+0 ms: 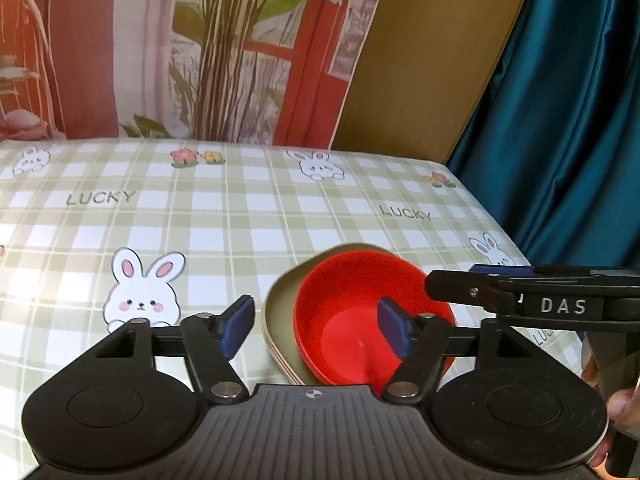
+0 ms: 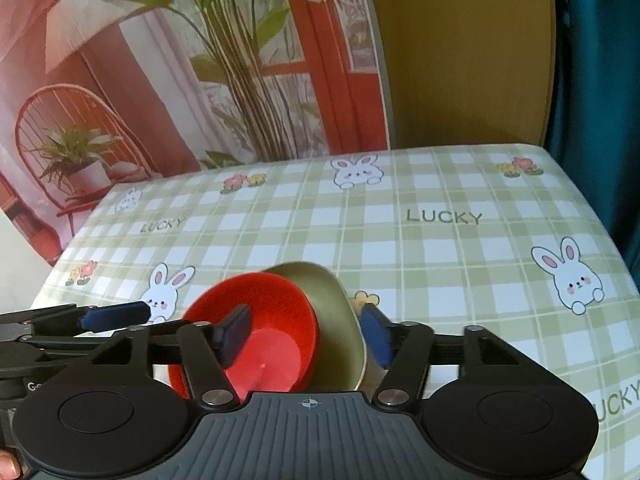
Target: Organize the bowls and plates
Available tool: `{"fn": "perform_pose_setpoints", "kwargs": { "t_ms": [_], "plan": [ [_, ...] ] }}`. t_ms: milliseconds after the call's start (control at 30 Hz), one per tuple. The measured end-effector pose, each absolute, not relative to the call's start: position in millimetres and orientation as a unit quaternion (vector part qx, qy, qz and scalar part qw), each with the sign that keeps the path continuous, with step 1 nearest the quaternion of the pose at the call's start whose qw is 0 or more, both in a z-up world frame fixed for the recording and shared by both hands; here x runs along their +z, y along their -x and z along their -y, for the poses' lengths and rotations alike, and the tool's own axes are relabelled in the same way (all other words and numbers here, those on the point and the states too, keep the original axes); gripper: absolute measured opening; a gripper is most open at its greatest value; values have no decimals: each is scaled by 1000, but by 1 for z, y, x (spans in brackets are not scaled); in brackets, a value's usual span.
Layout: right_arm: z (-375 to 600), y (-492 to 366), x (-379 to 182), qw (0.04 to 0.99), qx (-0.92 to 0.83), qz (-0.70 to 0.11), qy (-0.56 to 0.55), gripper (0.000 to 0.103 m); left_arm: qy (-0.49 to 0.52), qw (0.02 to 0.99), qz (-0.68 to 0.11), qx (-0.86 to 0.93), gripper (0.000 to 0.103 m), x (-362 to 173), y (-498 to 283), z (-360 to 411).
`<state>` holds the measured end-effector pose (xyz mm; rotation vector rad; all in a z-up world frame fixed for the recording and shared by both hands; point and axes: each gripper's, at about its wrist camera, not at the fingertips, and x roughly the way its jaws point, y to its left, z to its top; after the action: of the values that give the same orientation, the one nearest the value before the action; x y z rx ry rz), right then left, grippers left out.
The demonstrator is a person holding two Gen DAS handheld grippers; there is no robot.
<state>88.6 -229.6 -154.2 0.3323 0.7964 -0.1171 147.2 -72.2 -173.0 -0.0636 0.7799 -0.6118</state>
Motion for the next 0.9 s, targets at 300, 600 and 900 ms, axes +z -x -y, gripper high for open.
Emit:
{"fn": "perform_pose_setpoints", "kwargs": {
  "t_ms": [300,600,900],
  "plan": [
    [224,-84,-139,912,-54,-372,-164,96,13,891,-354,-283,86,-160,-142,64],
    [215,-77,-124,916,-64,-364,-155,103,-22,921,-307,-240,88,-139,-130,49],
    [208,-73,-114,919,-70,-358,-151,103,-24,931,-298,-209,88,-126,-121,40]
  ]
}}
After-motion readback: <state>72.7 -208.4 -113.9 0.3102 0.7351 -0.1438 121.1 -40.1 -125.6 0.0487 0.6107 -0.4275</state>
